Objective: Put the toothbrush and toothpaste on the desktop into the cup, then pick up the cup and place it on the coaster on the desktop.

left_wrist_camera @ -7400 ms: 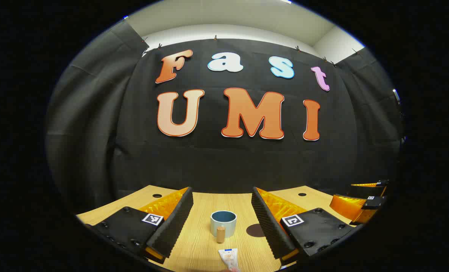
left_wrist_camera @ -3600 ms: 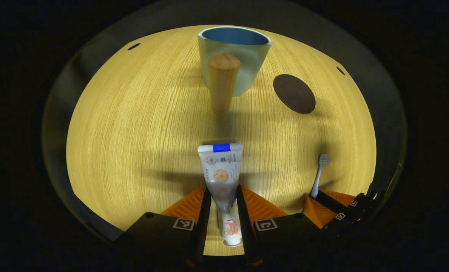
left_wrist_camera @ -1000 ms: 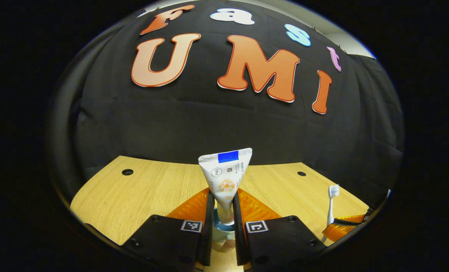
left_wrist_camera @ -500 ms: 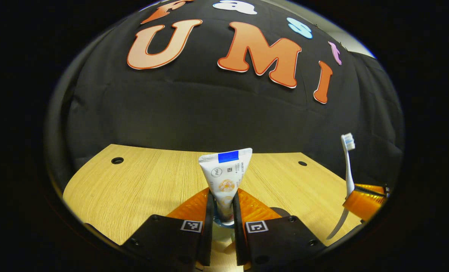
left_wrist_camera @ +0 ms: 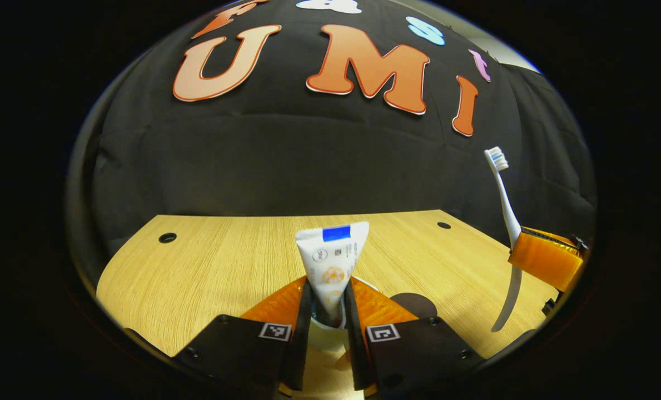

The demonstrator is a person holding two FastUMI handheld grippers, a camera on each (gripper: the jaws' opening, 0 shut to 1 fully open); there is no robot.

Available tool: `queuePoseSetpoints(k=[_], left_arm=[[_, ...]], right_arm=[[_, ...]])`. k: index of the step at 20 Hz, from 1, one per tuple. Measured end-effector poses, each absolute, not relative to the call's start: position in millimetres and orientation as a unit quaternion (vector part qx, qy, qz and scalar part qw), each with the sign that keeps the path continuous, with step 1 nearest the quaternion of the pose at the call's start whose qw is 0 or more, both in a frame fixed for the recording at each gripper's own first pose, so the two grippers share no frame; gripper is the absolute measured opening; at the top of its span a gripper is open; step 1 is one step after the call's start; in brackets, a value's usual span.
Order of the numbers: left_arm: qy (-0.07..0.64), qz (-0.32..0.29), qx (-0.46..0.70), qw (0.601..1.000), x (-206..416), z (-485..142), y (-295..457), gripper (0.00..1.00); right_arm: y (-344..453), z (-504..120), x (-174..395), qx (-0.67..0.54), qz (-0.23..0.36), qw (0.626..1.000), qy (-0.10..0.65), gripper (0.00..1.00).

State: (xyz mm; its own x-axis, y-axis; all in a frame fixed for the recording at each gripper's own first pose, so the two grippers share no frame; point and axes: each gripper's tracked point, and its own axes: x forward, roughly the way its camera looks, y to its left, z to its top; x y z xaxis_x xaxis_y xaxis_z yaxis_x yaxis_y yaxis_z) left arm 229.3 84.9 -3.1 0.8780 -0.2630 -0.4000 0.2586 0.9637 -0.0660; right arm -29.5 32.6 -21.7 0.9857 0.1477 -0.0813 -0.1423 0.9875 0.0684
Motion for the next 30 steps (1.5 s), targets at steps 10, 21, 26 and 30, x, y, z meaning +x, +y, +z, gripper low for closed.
queuePoseSetpoints(k=[10,21,26,30], left_arm=[[0.105,-0.122,-0.010,0.987,220,59,107,0.53],[-0.001,-0.081,-0.036,0.996,161,131,165,0.84],[-0.030,-0.067,-0.022,0.997,146,148,185,0.91],[-0.058,-0.061,-0.012,0.996,139,155,189,0.91]], right_arm=[[58,7,2,0.066,0.101,0.992,-0.045,0.06],[80,3,46,0.081,0.100,0.987,-0.098,0.06],[91,-19,62,0.070,0.091,0.990,-0.086,0.06],[93,-35,74,0.074,0.079,0.991,-0.078,0.06]])
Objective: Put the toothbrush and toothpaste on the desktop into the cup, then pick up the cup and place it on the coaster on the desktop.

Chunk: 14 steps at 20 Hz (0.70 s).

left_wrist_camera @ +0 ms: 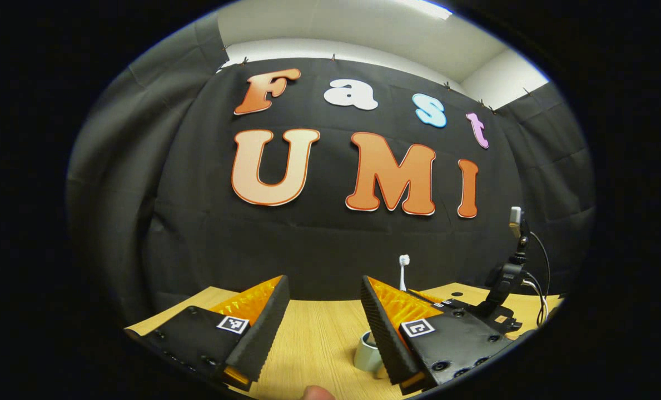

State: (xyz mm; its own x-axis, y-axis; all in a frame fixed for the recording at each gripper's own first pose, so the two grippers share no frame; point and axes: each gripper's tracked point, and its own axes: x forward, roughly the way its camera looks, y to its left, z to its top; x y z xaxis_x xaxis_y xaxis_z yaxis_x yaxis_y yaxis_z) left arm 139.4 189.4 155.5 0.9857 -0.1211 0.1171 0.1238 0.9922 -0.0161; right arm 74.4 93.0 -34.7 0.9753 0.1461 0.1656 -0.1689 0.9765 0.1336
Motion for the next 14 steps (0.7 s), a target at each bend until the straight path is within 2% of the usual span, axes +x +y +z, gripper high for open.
queuePoseSetpoints(k=[1,2,3,8,12,14], left_arm=[[-0.058,-0.061,-0.010,0.996,139,153,190,0.77],[-0.053,-0.061,-0.011,0.997,141,148,191,0.77],[-0.050,-0.061,-0.013,0.997,142,145,191,0.84],[-0.030,-0.063,-0.011,0.998,147,137,186,0.84],[-0.004,-0.061,-0.019,0.998,146,129,180,0.84],[0.030,-0.073,-0.026,0.997,146,123,168,0.78]], right_arm=[[92,-39,77,0.072,0.077,0.992,-0.073,0.06],[92,-43,79,0.071,0.076,0.992,-0.068,0.06],[92,-48,80,0.069,0.075,0.993,-0.063,0.06],[93,-54,75,0.070,0.080,0.993,-0.043,0.11],[93,-40,60,0.065,0.089,0.992,-0.053,0.14],[95,-27,48,0.062,0.104,0.991,-0.061,0.15]])
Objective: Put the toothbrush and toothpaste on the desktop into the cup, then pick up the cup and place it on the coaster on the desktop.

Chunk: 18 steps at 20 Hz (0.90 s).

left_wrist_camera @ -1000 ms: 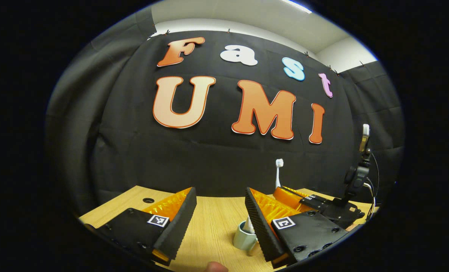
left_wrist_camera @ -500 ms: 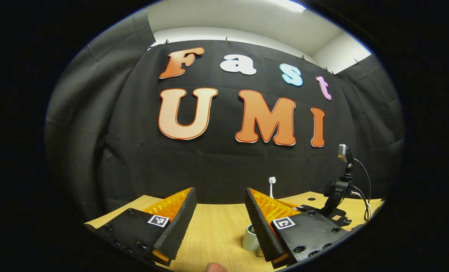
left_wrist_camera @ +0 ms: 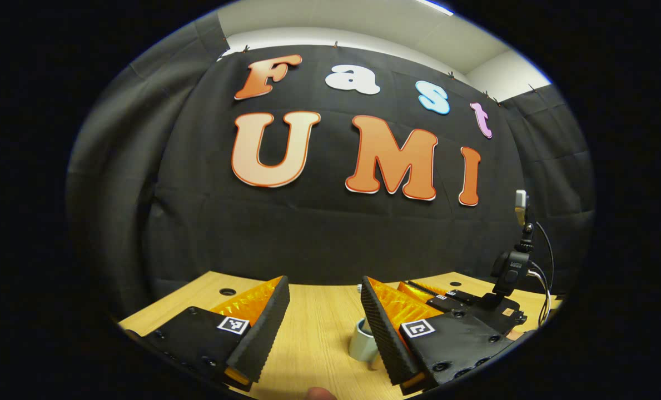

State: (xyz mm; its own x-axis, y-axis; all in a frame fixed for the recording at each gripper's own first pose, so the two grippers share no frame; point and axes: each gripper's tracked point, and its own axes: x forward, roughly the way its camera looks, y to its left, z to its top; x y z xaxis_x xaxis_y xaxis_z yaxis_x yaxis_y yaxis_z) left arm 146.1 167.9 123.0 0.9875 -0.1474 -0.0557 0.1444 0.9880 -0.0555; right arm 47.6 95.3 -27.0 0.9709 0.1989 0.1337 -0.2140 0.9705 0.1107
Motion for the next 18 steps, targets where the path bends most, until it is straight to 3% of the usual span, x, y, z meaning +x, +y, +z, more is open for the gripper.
queuePoseSetpoints(k=[1,2,4,5,7,8,9,11,12,13,16,18], left_arm=[[0.049,-0.077,-0.027,0.995,147,119,164,0.78],[0.069,-0.081,-0.030,0.994,148,117,159,0.85],[0.113,-0.092,-0.044,0.988,150,115,150,0.86],[0.135,-0.093,-0.050,0.985,153,112,145,0.92],[0.178,-0.094,-0.052,0.978,157,113,136,0.96],[0.197,-0.096,-0.048,0.974,160,113,131,0.97],[0.219,-0.104,-0.045,0.969,163,111,123,0.92],[0.278,-0.117,-0.030,0.953,168,94,112,0.97],[0.306,-0.120,-0.025,0.944,169,89,106,0.92],[0.336,-0.120,-0.024,0.934,169,80,101,0.97],[0.423,-0.115,-0.025,0.898,167,32,85,0.92],[0.472,-0.106,-0.011,0.875,165,20,87,0.97]], right_arm=[[94,-22,40,0.059,0.109,0.990,-0.063,0.20],[92,-16,33,0.055,0.113,0.990,-0.063,0.23],[85,-9,19,0.048,0.118,0.990,-0.056,0.35],[80,-4,11,0.049,0.122,0.990,-0.054,0.41],[68,6,-4,0.053,0.130,0.989,-0.056,0.64],[61,12,-12,0.054,0.135,0.988,-0.060,0.59],[53,18,-20,0.052,0.138,0.987,-0.065,0.66],[30,29,-36,0.039,0.131,0.988,-0.077,0.80],[18,33,-44,0.030,0.126,0.988,-0.081,0.76],[6,37,-52,0.023,0.119,0.989,-0.084,0.84],[-24,40,-71,0.010,0.107,0.991,-0.076,0.87],[-37,44,-83,0.007,0.105,0.991,-0.079,0.88]])
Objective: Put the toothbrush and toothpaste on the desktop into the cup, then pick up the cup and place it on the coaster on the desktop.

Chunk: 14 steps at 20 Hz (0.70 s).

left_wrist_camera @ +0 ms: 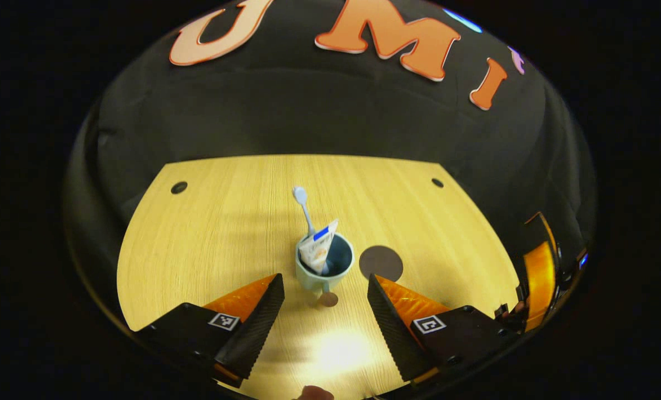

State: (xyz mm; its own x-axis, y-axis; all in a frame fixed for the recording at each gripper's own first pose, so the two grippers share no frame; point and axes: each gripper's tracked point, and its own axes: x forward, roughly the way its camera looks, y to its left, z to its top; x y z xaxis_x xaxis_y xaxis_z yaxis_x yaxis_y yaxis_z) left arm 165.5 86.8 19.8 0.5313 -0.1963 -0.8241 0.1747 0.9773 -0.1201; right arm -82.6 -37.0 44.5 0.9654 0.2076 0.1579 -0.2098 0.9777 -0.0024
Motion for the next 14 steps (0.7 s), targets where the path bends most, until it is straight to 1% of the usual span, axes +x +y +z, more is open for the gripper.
queuePoseSetpoints(k=[1,2,3,4,5,6,8,9,10,12,13,14], left_arm=[[0.490,-0.100,-0.005,0.866,168,17,87,0.92],[0.507,-0.092,0.001,0.857,169,10,88,0.97],[0.525,-0.087,0.007,0.847,164,2,90,0.97],[0.542,-0.078,0.017,0.837,162,-6,95,0.97],[0.557,-0.066,0.026,0.827,160,-11,100,0.98],[0.564,-0.063,0.030,0.823,162,-15,101,1.00],[0.583,-0.062,0.031,0.809,163,-25,100,1.00],[0.590,-0.062,0.037,0.804,164,-28,99,0.93],[0.599,-0.061,0.046,0.797,164,-31,97,0.98],[0.613,-0.058,0.055,0.786,166,-39,94,0.93],[0.617,-0.056,0.058,0.782,167,-41,93,1.00],[0.622,-0.056,0.059,0.779,169,-42,90,0.94]], right_arm=[[-41,46,-87,0.003,0.105,0.991,-0.083,0.89],[-46,45,-91,-0.002,0.102,0.991,-0.084,0.89],[-50,43,-95,-0.008,0.100,0.991,-0.084,0.89],[-53,40,-99,-0.015,0.097,0.992,-0.085,0.95],[-57,37,-104,-0.021,0.093,0.992,-0.088,0.90],[-62,33,-107,-0.027,0.085,0.992,-0.091,0.90],[-69,17,-109,-0.033,0.076,0.993,-0.081,0.90],[-69,8,-110,-0.034,0.076,0.994,-0.072,0.90],[-70,3,-111,-0.035,0.078,0.994,-0.065,0.90],[-72,-2,-112,-0.033,0.076,0.995,-0.062,0.90],[-74,-5,-112,-0.031,0.074,0.995,-0.061,0.91],[-75,-8,-113,-0.030,0.074,0.995,-0.061,0.91]])
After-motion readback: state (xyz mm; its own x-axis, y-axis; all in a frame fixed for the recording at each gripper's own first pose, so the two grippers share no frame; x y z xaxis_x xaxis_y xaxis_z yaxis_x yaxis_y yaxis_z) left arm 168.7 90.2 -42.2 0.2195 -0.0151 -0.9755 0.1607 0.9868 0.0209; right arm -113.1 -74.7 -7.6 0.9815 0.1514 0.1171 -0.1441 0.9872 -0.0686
